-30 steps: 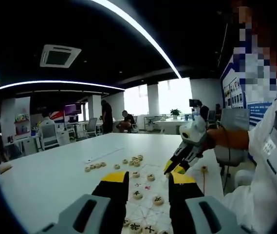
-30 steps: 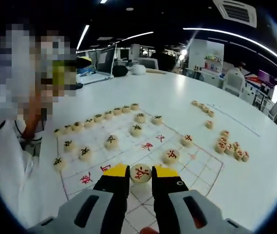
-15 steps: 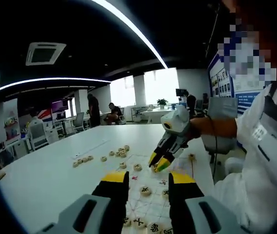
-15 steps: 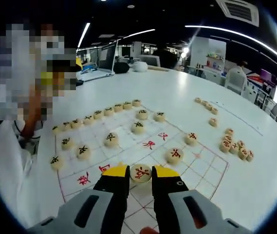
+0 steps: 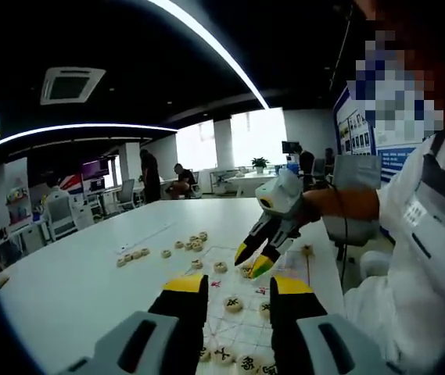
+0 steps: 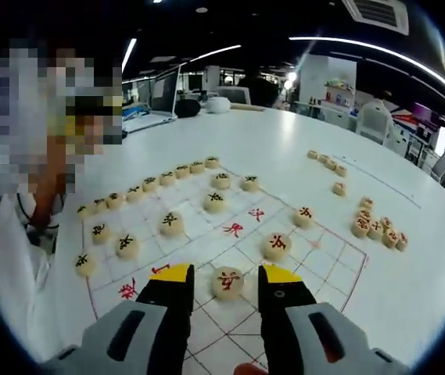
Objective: Pick up the chess pieces one by one and place each piece onto its starting position on the chessboard, setting the pieces on their correct points until all the chess pieces are arranged in the starting layout
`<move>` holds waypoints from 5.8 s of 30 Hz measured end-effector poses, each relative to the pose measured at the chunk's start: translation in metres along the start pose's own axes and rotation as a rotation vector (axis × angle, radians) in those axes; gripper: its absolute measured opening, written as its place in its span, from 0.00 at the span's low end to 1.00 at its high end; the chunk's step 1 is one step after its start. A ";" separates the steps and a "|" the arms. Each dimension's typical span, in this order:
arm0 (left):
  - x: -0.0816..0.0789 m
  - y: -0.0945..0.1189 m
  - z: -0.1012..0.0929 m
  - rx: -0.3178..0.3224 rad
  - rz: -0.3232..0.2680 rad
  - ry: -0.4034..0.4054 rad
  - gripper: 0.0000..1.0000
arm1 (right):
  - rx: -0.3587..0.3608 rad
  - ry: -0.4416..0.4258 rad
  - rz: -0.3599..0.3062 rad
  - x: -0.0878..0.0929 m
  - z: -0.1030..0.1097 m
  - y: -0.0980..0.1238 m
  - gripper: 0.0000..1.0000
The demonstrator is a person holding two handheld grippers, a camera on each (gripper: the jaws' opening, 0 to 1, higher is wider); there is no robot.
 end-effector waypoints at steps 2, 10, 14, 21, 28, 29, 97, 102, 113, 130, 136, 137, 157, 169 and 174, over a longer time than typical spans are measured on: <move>0.000 0.000 0.000 0.000 0.001 0.000 0.33 | 0.018 -0.007 -0.030 -0.007 -0.005 0.006 0.36; 0.000 0.001 0.000 -0.003 -0.001 -0.002 0.33 | 0.177 -0.057 -0.066 -0.016 -0.036 0.027 0.37; 0.000 0.001 0.000 -0.006 0.002 -0.001 0.33 | 0.269 -0.076 -0.072 -0.015 -0.056 0.037 0.37; 0.000 0.001 0.000 -0.008 0.002 -0.001 0.33 | 0.322 -0.109 -0.079 -0.013 -0.076 0.040 0.37; 0.000 0.002 0.002 -0.014 0.000 0.000 0.33 | 0.315 -0.120 -0.071 -0.016 -0.082 0.030 0.36; 0.000 0.002 0.002 -0.016 0.000 0.000 0.33 | 0.312 -0.122 -0.070 -0.017 -0.083 0.028 0.36; 0.005 0.004 0.008 -0.042 0.020 0.009 0.33 | 0.368 -0.200 -0.007 0.001 -0.145 -0.002 0.32; 0.004 0.003 0.006 -0.034 0.020 0.004 0.33 | 0.337 -0.169 -0.004 -0.009 -0.133 -0.014 0.32; 0.004 0.003 0.007 -0.037 0.018 0.004 0.33 | 0.292 -0.114 0.004 -0.030 -0.123 -0.038 0.32; 0.004 0.007 0.007 -0.046 0.017 -0.002 0.33 | 0.295 -0.067 0.047 -0.064 -0.133 -0.121 0.32; 0.003 0.012 0.009 -0.063 0.008 -0.002 0.33 | 0.314 -0.103 0.047 -0.065 -0.141 -0.129 0.21; 0.003 0.013 0.009 -0.063 0.007 -0.001 0.33 | 0.313 -0.104 0.040 -0.065 -0.141 -0.129 0.20; -0.001 0.021 0.009 -0.080 -0.009 -0.010 0.33 | 0.231 -0.032 -0.136 -0.092 -0.094 -0.051 0.19; 0.000 0.021 0.011 -0.111 0.025 -0.026 0.32 | 0.116 0.026 -0.160 -0.074 -0.020 0.021 0.19; 0.001 0.021 0.010 -0.106 0.027 -0.030 0.32 | 0.091 0.028 -0.149 -0.058 -0.005 0.035 0.19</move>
Point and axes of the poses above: the point that each gripper's makers call its tool centre point, and the gripper's own axes: y roughly backward along the fingers, z roughly to its left, x roughly out of its underside, the point moved 10 cm from there along y, roughly backward along the fingers, and after that the axes turned 6 degrees about x, right-handed, at the moved point
